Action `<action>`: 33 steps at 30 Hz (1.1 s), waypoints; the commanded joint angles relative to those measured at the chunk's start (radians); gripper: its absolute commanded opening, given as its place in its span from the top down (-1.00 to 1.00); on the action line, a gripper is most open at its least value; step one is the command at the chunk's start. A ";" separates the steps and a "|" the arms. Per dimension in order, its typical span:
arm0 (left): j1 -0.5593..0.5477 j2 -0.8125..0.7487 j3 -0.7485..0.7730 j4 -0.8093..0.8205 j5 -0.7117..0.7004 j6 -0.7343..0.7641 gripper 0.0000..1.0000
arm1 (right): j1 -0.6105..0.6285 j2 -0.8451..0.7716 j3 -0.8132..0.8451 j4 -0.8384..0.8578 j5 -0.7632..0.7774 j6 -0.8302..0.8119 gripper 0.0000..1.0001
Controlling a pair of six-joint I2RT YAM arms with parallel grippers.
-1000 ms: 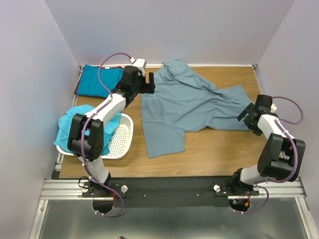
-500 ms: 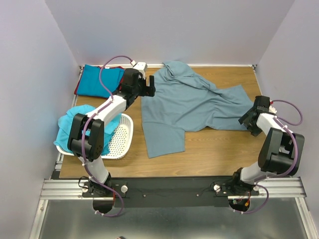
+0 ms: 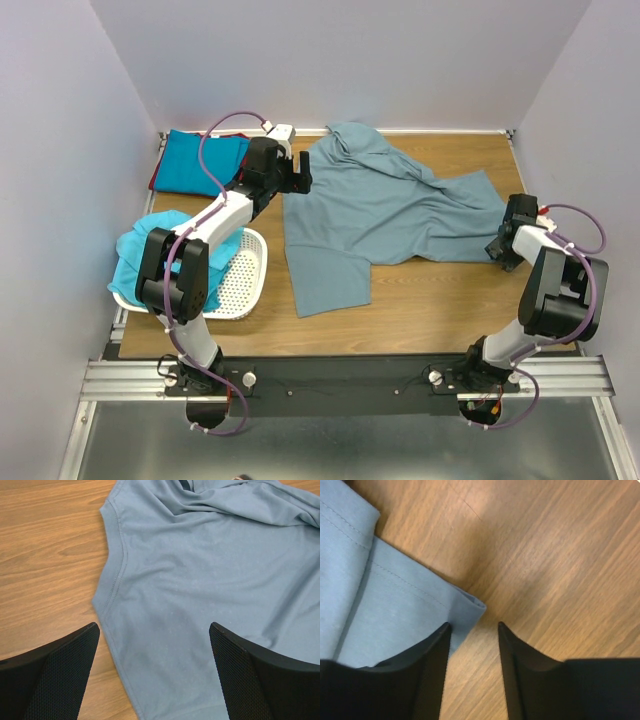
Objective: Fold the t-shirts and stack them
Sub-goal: Flatten the tshirt out
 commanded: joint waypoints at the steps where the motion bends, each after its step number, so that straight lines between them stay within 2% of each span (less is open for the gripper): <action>1: -0.004 -0.012 0.005 0.025 0.014 -0.001 -0.97 | -0.008 0.048 -0.006 0.018 0.059 0.010 0.10; 5: -0.004 -0.012 0.005 0.023 0.009 0.000 -0.97 | -0.008 0.074 -0.002 0.036 0.053 0.004 0.40; 8: -0.005 -0.018 0.005 0.025 0.008 -0.009 -0.97 | -0.008 0.092 0.009 0.047 0.048 -0.012 0.73; 9: -0.007 -0.022 0.003 0.025 0.001 -0.012 -0.97 | -0.008 0.092 0.011 0.045 0.045 -0.016 0.96; 10: -0.009 -0.024 0.000 0.026 -0.006 -0.012 -0.97 | -0.008 0.089 0.011 0.045 0.040 -0.019 0.99; 13: -0.022 -0.044 -0.006 0.023 -0.041 -0.018 -0.97 | -0.008 0.040 -0.011 0.045 0.027 -0.036 0.99; 19: -0.067 -0.090 -0.054 0.020 -0.075 -0.040 -0.93 | -0.008 -0.157 -0.098 0.042 0.037 -0.038 0.99; 25: -0.117 -0.219 -0.259 0.028 -0.184 -0.103 -0.90 | -0.008 -0.319 -0.155 0.033 0.089 -0.016 0.99; 29: -0.191 -0.349 -0.415 0.016 -0.233 -0.152 -0.87 | -0.008 -0.443 -0.204 0.027 0.118 0.007 0.99; 33: -0.257 -0.470 -0.524 -0.040 -0.308 -0.251 -0.77 | -0.008 -0.524 -0.236 0.025 0.094 0.027 0.99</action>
